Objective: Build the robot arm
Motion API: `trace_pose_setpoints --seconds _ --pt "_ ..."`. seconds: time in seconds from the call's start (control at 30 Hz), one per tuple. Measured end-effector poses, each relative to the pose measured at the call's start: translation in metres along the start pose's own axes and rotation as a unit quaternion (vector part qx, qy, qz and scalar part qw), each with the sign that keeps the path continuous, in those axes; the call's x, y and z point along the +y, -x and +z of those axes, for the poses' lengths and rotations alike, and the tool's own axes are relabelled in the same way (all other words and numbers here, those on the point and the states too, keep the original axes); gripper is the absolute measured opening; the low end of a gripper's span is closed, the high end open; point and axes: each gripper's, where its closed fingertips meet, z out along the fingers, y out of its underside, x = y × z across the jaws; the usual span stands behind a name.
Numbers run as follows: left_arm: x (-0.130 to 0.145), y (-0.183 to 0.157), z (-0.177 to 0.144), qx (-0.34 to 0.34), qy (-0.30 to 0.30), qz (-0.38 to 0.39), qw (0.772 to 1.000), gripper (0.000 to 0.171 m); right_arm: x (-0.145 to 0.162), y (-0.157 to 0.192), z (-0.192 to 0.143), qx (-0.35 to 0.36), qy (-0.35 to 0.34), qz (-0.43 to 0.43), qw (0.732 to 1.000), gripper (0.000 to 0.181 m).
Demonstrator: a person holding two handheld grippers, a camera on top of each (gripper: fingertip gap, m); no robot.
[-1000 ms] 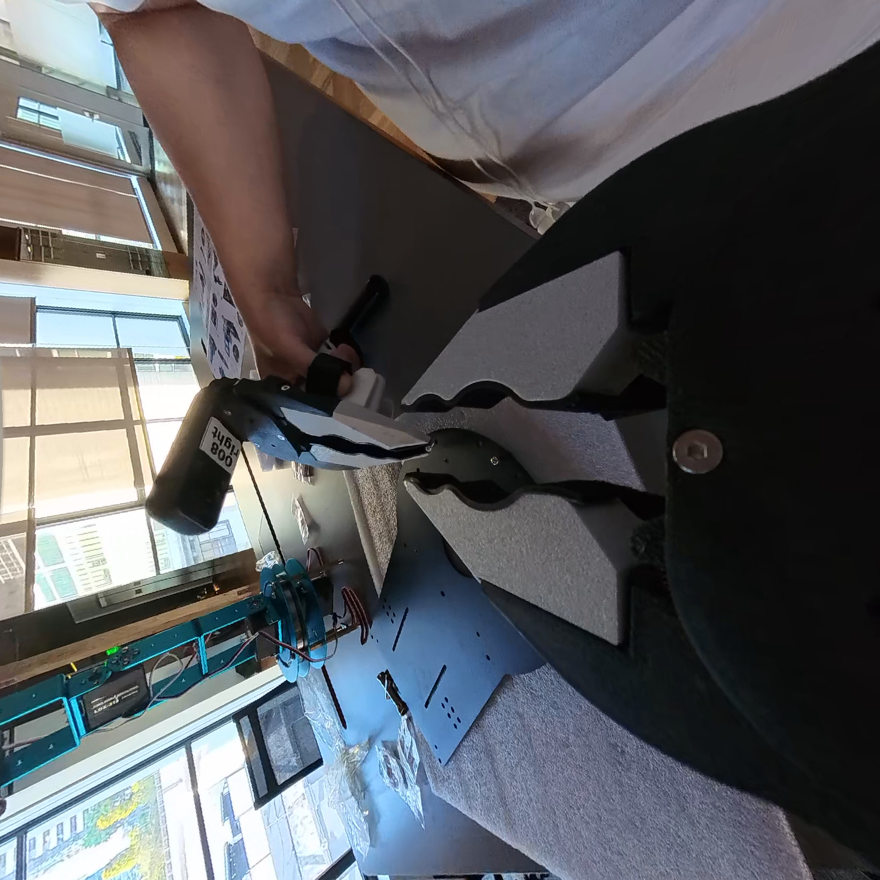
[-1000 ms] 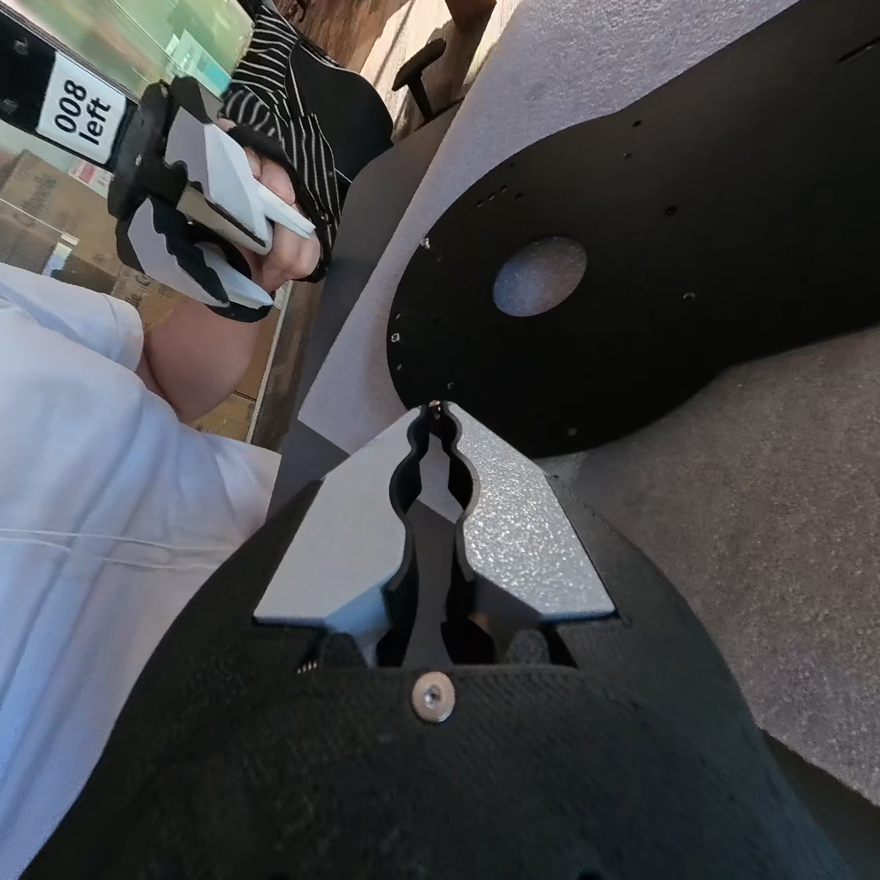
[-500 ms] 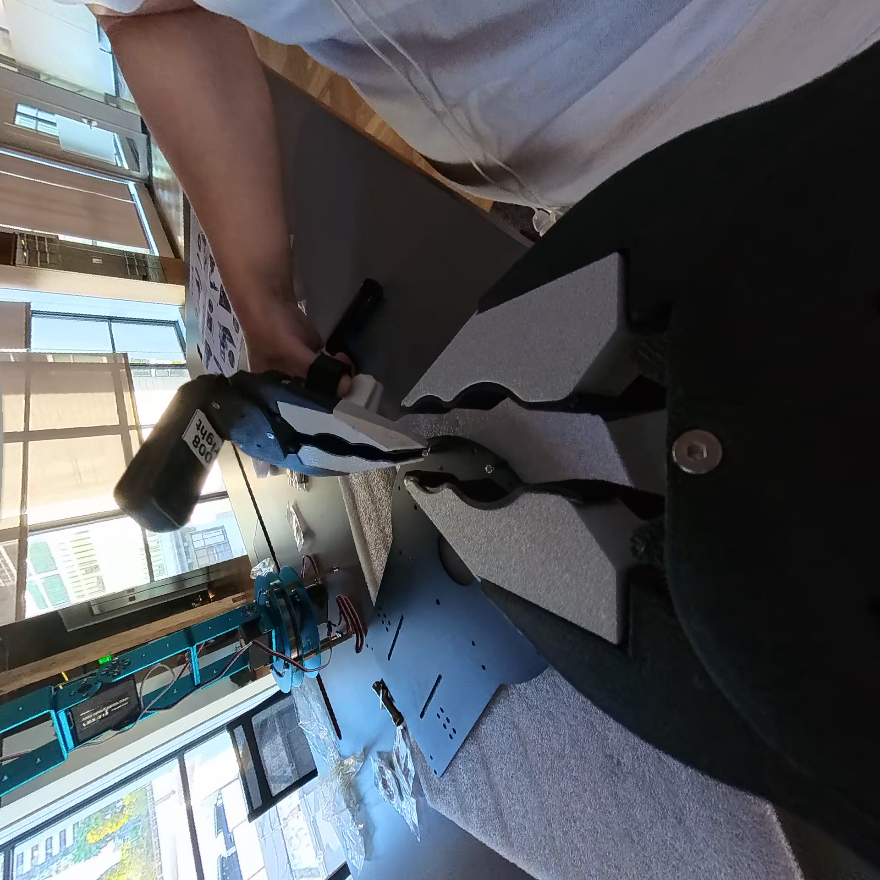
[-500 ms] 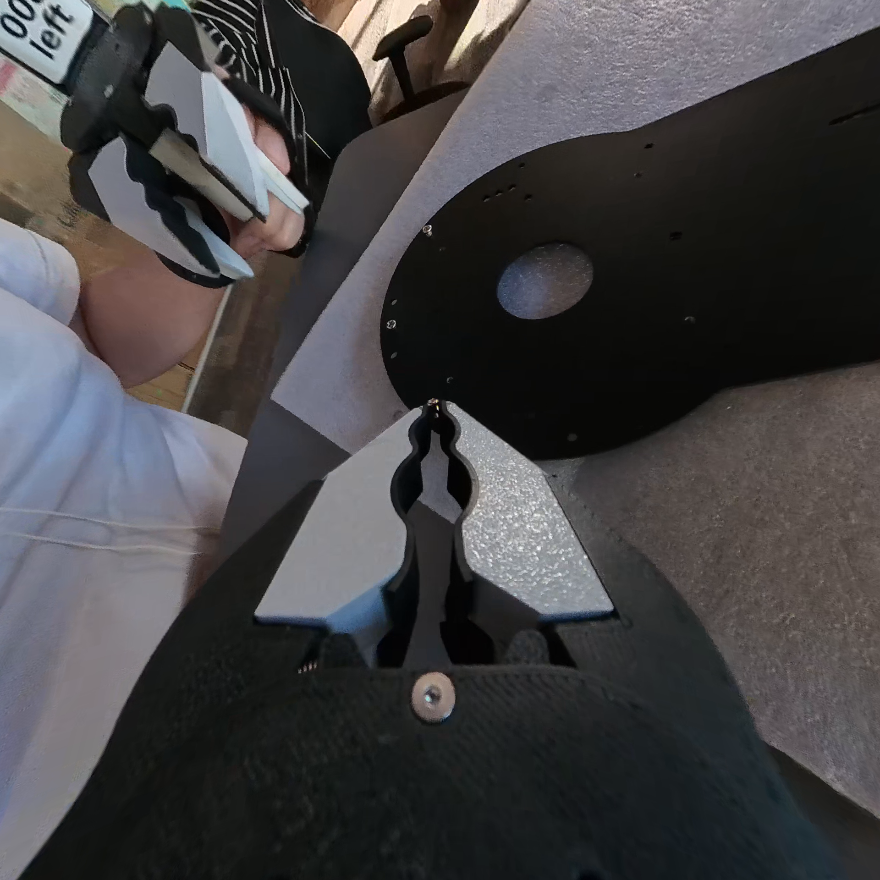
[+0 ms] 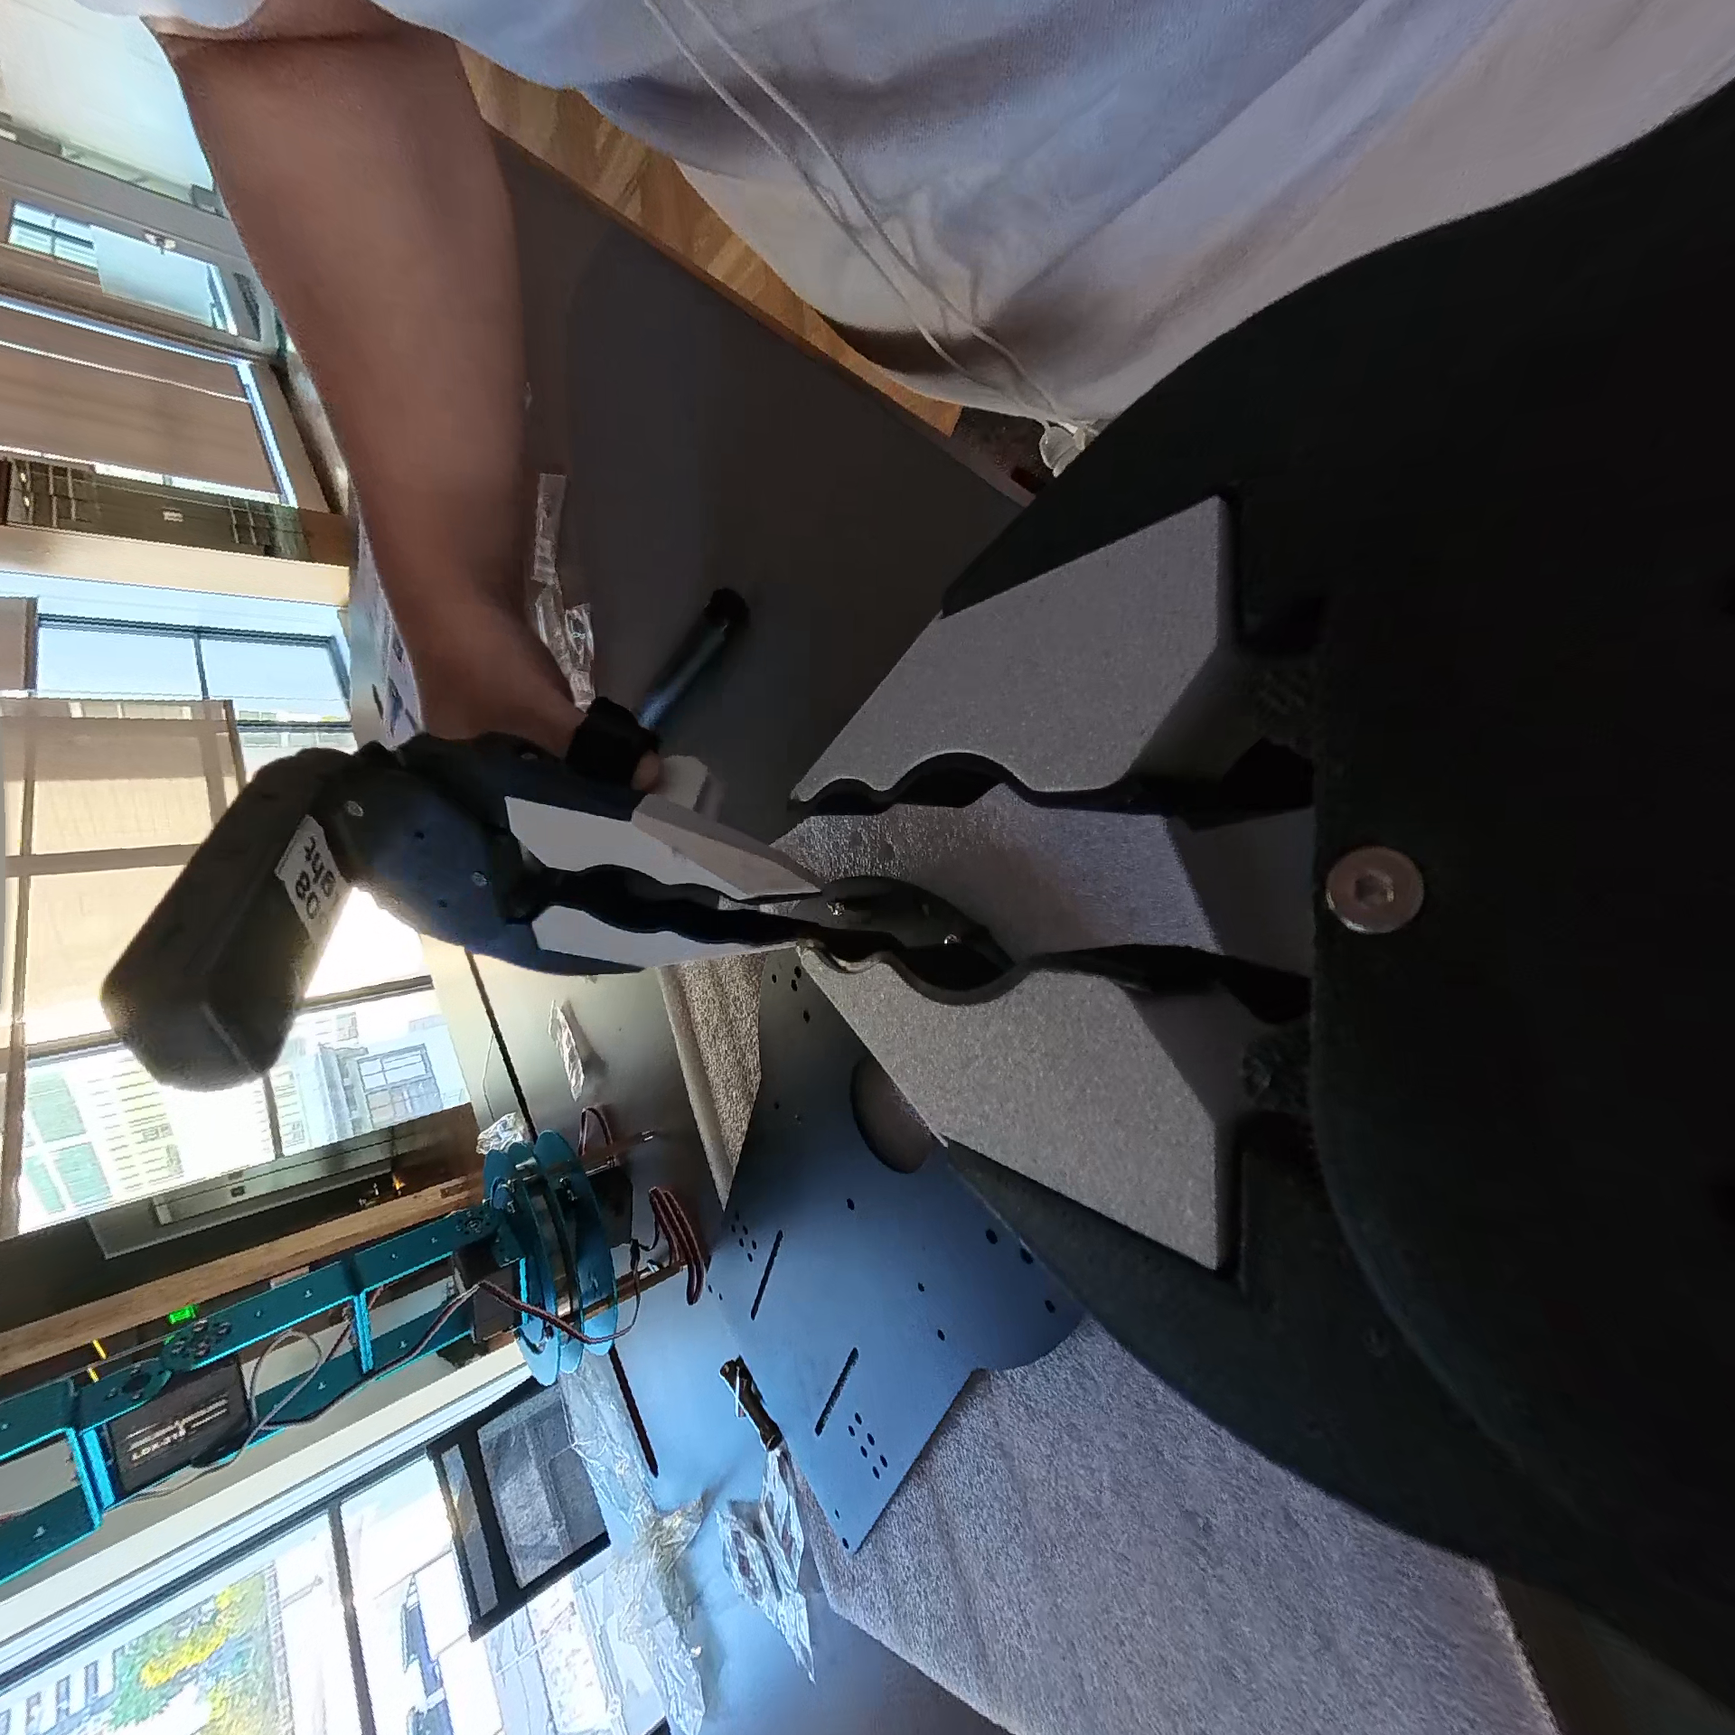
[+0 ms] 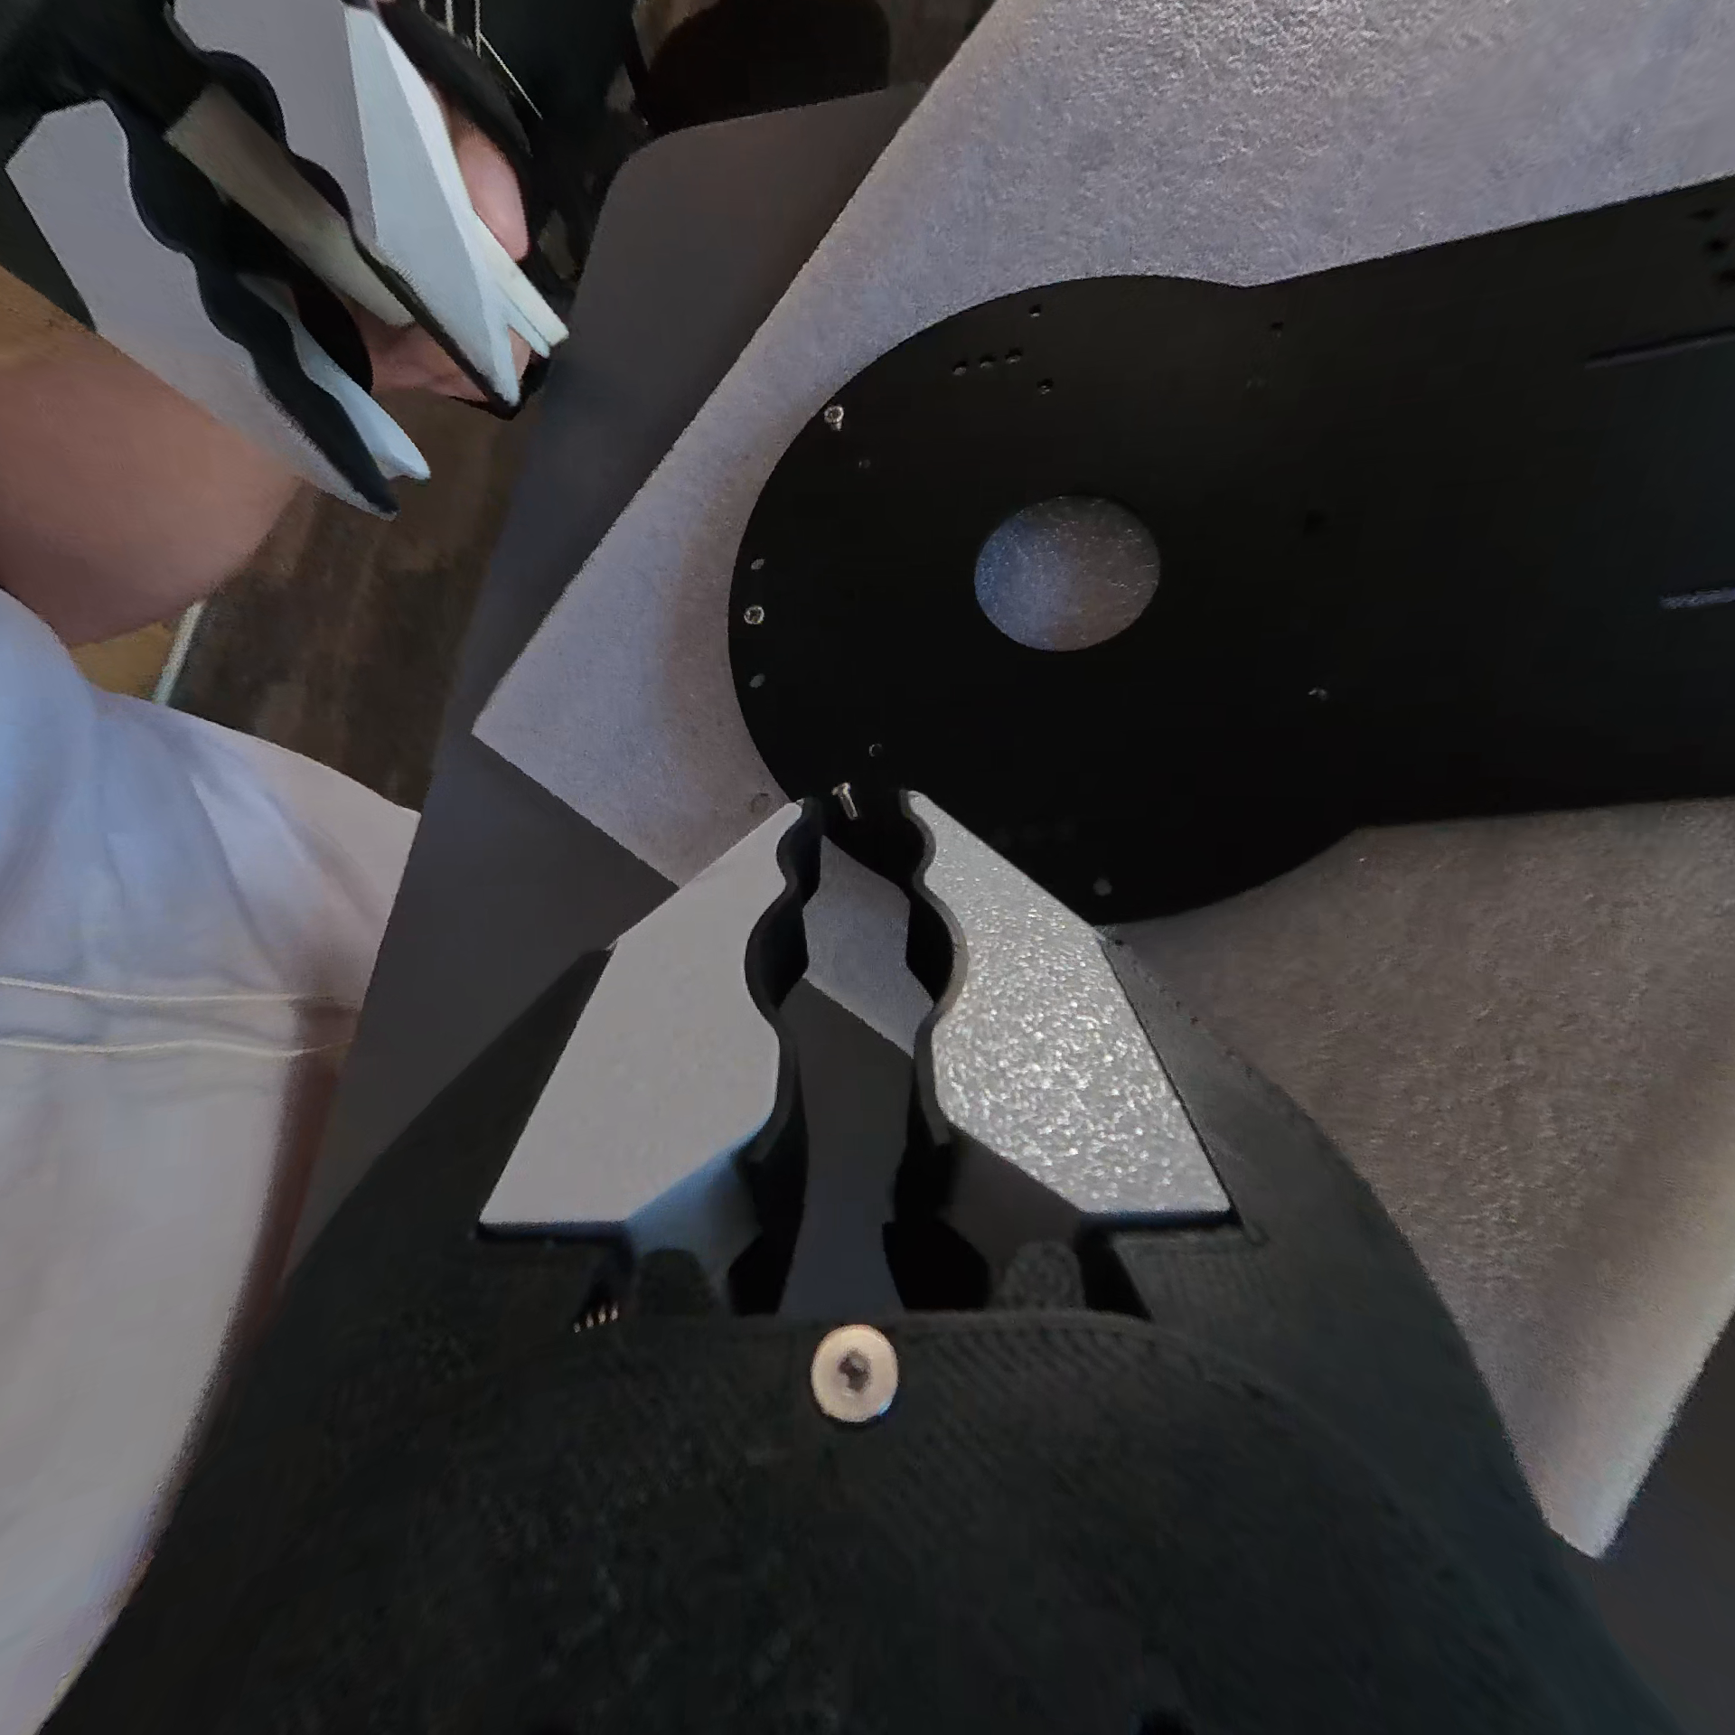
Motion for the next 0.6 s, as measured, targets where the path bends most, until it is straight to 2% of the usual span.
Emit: trace_pose_setpoints --seconds 0.1,0.23,0.37,0.6 --pt "0.0 0.0 -0.002 -0.002 0.0 0.0 1.0 0.022 -0.002 0.001 -0.001 0.026 0.023 -0.051 0.998 0.013" --pt "0.0 -0.001 -0.003 -0.002 0.0 -0.002 1.0 0.022 0.002 0.001 0.002 0.052 0.099 -0.129 0.985 0.014" --pt "0.001 -0.002 -0.004 -0.003 0.002 -0.002 1.0 0.022 0.001 0.0 0.007 0.044 0.135 -0.14 0.98 0.01" --pt "0.004 -0.001 -0.008 -0.008 0.005 -0.006 1.0 0.022 0.002 0.002 0.009 0.021 0.159 -0.139 0.977 0.004"
